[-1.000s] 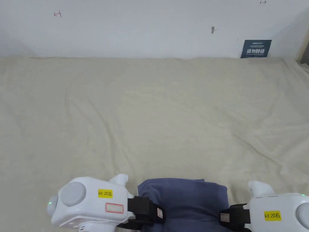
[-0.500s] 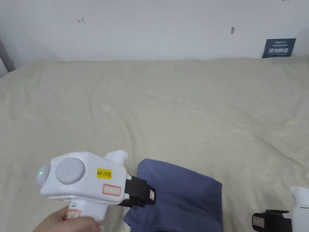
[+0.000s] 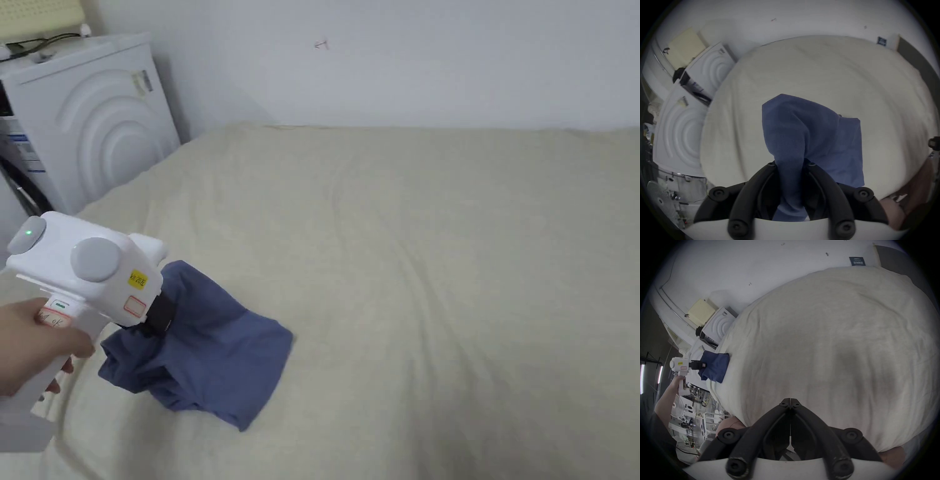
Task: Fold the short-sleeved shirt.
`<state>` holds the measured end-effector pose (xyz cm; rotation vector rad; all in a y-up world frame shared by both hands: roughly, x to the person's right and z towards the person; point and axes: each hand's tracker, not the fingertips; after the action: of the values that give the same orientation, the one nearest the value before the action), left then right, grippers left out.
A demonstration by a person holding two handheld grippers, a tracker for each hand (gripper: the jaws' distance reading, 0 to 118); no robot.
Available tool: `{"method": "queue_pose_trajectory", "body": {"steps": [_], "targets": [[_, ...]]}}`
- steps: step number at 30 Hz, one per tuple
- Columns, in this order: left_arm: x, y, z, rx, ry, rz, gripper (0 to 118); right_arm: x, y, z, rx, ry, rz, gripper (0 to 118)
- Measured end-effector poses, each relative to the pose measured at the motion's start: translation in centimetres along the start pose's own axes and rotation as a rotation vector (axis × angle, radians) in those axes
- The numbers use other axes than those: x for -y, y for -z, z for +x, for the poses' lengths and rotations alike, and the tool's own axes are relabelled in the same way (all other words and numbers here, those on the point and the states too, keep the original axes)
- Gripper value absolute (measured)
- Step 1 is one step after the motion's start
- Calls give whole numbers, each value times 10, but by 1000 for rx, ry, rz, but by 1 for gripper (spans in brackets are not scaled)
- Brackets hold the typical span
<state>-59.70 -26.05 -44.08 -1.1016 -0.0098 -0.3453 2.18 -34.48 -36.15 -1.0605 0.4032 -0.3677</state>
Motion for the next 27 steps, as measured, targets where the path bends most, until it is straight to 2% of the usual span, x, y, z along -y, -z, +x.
{"method": "queue_pose_trajectory", "body": {"steps": [3,6,8,9,10,11,12,13,18,21,22,23,24,25,27], "targets": [[5,21,-34,13,-81,-53,22,-3,13,-7,9,-18,-23,0],[11,33,-41,-18,-33,-55,22,-7,21,-13,9,-25,-39,0],[14,37,-44,-21,-31,-56,32,-10,24,-15,-5,-21,-43,0],[15,37,-48,-20,-35,-56,45,-11,25,-15,-12,-15,-46,0],[17,45,-60,-32,-49,-54,63,-13,27,-15,-16,-10,-49,0],[17,42,-65,-92,-57,-31,90,-13,28,-15,-17,-9,-48,0],[19,37,-70,-109,-87,-5,105,-14,29,-15,-18,-9,-47,0],[20,30,-75,-102,-134,13,111,-13,29,-13,-17,-9,-44,0],[21,-9,-72,-30,-267,128,111,-12,23,-3,-37,5,-31,0],[21,-26,-36,125,-297,160,111,-11,13,3,-33,9,-3,0],[19,-34,-12,184,-294,175,110,-11,8,5,-28,6,21,0],[18,-41,7,241,-282,200,104,-12,2,7,-21,-1,44,0],[18,-49,30,276,-269,249,91,-13,-4,8,-12,-8,66,0],[18,-54,55,308,-260,295,71,-14,-11,9,-9,-11,88,0],[18,-61,103,402,-264,328,11,-17,-26,11,-17,-7,126,0]]}}
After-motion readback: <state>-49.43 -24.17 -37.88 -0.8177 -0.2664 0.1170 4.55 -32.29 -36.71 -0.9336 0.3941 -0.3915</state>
